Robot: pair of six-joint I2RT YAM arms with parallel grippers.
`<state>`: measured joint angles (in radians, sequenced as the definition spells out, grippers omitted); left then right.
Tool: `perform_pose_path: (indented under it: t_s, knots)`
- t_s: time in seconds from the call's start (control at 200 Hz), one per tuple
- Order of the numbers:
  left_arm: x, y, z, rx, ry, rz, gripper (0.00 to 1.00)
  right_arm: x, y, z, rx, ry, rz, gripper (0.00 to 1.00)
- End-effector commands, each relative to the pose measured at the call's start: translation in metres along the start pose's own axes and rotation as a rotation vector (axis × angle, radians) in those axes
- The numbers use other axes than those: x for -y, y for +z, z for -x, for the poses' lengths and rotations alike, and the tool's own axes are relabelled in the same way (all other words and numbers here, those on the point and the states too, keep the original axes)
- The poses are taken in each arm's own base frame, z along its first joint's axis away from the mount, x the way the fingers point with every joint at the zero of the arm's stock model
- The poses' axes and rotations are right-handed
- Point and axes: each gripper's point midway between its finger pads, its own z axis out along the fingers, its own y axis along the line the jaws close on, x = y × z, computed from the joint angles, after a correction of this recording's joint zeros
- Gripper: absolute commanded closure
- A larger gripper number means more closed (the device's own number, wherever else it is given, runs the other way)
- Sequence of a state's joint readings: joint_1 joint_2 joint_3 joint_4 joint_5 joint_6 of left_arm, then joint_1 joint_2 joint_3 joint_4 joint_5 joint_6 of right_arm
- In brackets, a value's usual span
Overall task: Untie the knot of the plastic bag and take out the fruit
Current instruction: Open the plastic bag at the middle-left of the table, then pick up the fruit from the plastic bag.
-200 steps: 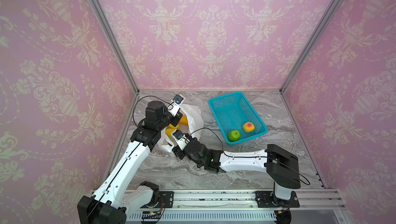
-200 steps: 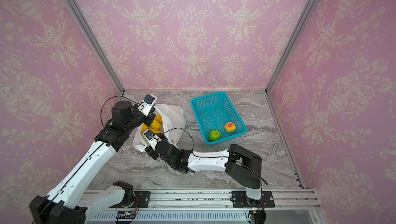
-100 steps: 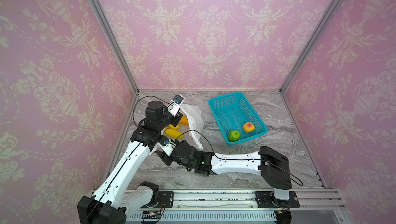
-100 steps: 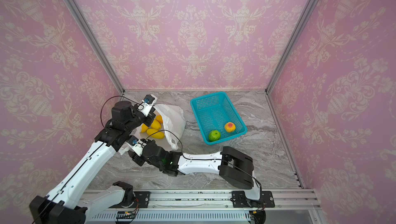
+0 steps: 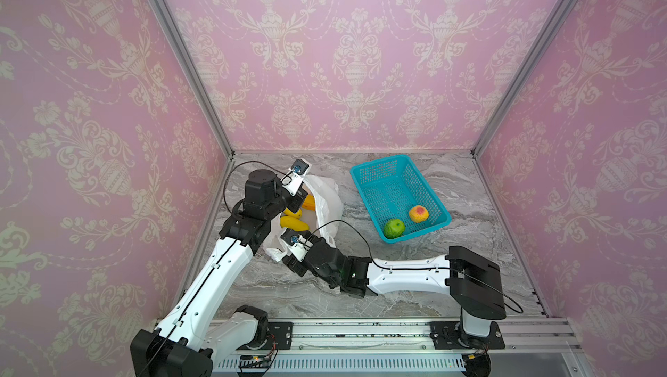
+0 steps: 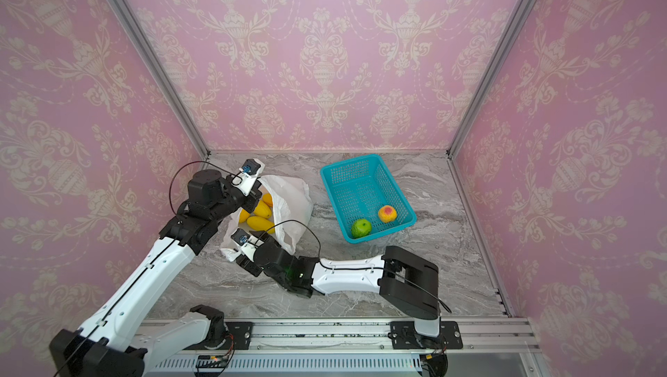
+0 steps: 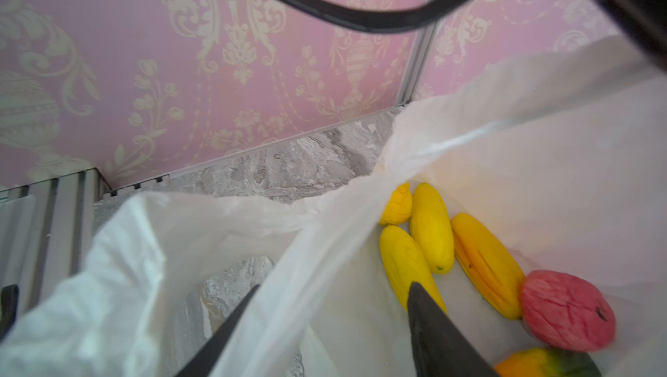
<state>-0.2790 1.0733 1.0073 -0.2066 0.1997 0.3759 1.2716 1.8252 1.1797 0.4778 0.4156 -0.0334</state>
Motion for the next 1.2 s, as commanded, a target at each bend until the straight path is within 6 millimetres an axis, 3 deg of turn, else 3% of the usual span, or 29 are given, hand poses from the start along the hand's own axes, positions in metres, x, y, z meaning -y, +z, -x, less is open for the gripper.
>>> perform_pose_path:
  t_s: [0.0,0.125,0.35,0.47,0.605,0.635,0.665,1.016,1.196]
  knots:
    - [-0.002,-0.004,0.002,0.002,-0.002,0.014,1.00,0.041,-0.021,0.013,0.056,0.005,-0.149,0.35]
    - [-0.001,-0.004,0.002,0.004,-0.001,0.011,1.00,0.064,-0.029,0.004,0.050,0.013,-0.215,0.35]
    - [-0.002,-0.006,0.004,0.008,-0.001,0.018,1.00,0.082,-0.022,-0.027,-0.001,0.035,-0.247,0.43]
    - [-0.002,-0.005,0.003,0.007,0.000,0.017,1.00,0.082,-0.005,-0.047,-0.062,0.041,-0.226,0.50]
    - [-0.002,-0.005,0.003,0.006,-0.001,0.016,1.00,0.074,0.025,-0.070,-0.163,0.061,-0.172,0.50]
    - [-0.002,-0.006,0.004,0.008,-0.002,0.017,1.00,0.072,0.031,-0.077,-0.188,0.070,-0.153,0.49]
    - [-0.001,-0.005,0.003,0.006,-0.003,0.015,1.00,0.072,0.039,-0.067,-0.178,0.091,-0.146,0.47]
    - [-0.002,-0.006,0.005,0.012,-0.004,0.013,1.00,0.066,0.101,-0.097,-0.343,0.152,-0.082,0.20]
    - [-0.001,-0.006,0.005,0.014,-0.005,0.011,1.00,0.066,0.123,-0.119,-0.426,0.162,-0.067,0.15]
